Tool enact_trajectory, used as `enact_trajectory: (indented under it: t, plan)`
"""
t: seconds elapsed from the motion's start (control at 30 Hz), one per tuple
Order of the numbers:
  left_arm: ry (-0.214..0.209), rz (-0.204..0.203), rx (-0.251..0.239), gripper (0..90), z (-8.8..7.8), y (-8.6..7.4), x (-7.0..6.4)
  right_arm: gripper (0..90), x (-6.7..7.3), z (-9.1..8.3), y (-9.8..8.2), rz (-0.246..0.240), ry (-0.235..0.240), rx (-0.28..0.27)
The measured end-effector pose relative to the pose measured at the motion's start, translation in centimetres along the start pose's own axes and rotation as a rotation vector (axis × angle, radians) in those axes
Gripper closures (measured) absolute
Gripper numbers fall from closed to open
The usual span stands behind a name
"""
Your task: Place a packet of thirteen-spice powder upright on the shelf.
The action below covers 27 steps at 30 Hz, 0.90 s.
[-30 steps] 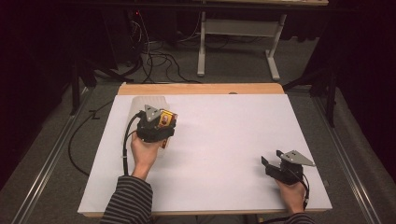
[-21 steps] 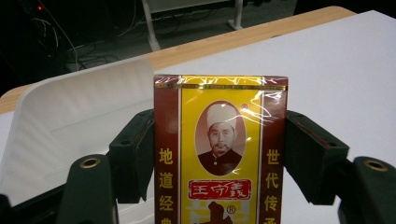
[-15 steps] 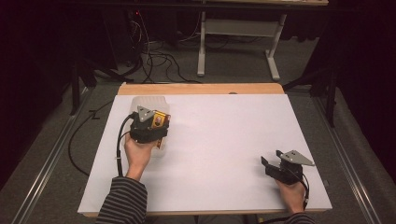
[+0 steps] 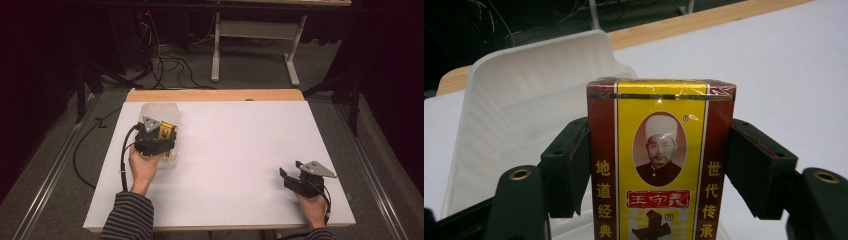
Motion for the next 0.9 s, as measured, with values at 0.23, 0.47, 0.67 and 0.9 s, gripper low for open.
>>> enact_trajectory:
  t: [0.23, 0.47, 0.67, 0.9]
  plan:
    - [0.01, -0.001, -0.001, 32.6, -0.1, 0.1, 0.9, 32.6, 0.0, 0.0, 0.0, -0.004, -0.001, 0.001]
    - [0.016, 0.012, -0.001, 32.6, -0.4, -0.1, 1.4, 32.5, 0.1, 0.0, 0.0, -0.004, -0.003, 0.002]
    - [0.015, 0.022, -0.007, 32.5, -0.8, -0.4, 1.6, 32.6, 0.1, 0.0, 0.0, -0.004, -0.004, 0.003]
    - [0.024, 0.017, -0.002, 32.4, -1.1, -0.6, 2.4, 32.5, 0.1, 0.0, 0.0, -0.008, -0.004, 0.002]
Point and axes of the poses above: each handheld gripper's, and its own axes: z roughly forward along the jaws, y roughly out of its top, x roughly to its left, the point moved 2 cm from there along z, roughly forward along the jaws, and after that the axes turned 10 degrees about z, right-handed, at the moved point
